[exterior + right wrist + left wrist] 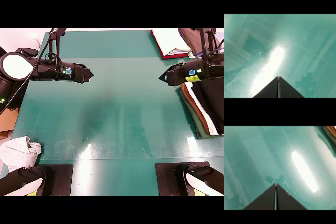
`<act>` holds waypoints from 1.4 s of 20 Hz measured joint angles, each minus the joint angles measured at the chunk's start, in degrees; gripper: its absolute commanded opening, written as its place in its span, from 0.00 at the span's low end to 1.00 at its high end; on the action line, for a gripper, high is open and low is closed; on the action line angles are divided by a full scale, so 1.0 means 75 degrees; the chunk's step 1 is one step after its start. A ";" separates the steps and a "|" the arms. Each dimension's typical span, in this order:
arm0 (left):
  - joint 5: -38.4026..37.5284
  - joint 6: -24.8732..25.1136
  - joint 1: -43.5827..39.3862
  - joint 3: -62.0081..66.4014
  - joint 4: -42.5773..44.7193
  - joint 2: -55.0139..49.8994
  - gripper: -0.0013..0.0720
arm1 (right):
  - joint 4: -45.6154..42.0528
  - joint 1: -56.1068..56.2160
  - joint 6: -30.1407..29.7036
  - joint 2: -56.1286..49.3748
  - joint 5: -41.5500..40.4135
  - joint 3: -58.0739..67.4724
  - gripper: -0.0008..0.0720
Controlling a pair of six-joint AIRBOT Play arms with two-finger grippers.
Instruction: Fold the shirts.
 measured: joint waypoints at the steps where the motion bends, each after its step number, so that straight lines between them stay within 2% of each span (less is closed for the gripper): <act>1: -0.0003 0.0000 0.0000 0.0000 0.0000 0.0000 0.05 | 0.0000 0.0003 0.0000 0.0000 -0.0020 0.0000 0.04; 13: 0.0023 -0.0099 0.0000 0.0000 -0.0143 0.0000 0.05 | 0.0006 0.0015 0.0000 -0.0003 -0.0044 0.0000 0.04; 19: 0.0364 -0.0195 0.0035 0.0003 -0.0341 0.0032 0.04 | 0.0006 0.0015 0.0000 -0.0003 -0.0044 0.0000 0.04; 23: -0.0536 -0.0143 0.0571 0.0006 0.0192 0.0766 0.05 | 0.0006 0.0015 0.0000 -0.0003 0.0000 0.0000 0.04; 27: -0.2127 -0.0493 0.1702 -0.0230 0.2235 0.2209 0.05 | 0.0006 0.0015 0.0000 -0.0003 0.0073 0.0000 0.04; 28: -0.2518 -0.0627 0.2037 -0.0420 0.2806 0.2582 0.35 | 0.0006 0.0015 0.0000 -0.0003 0.0070 0.0000 0.04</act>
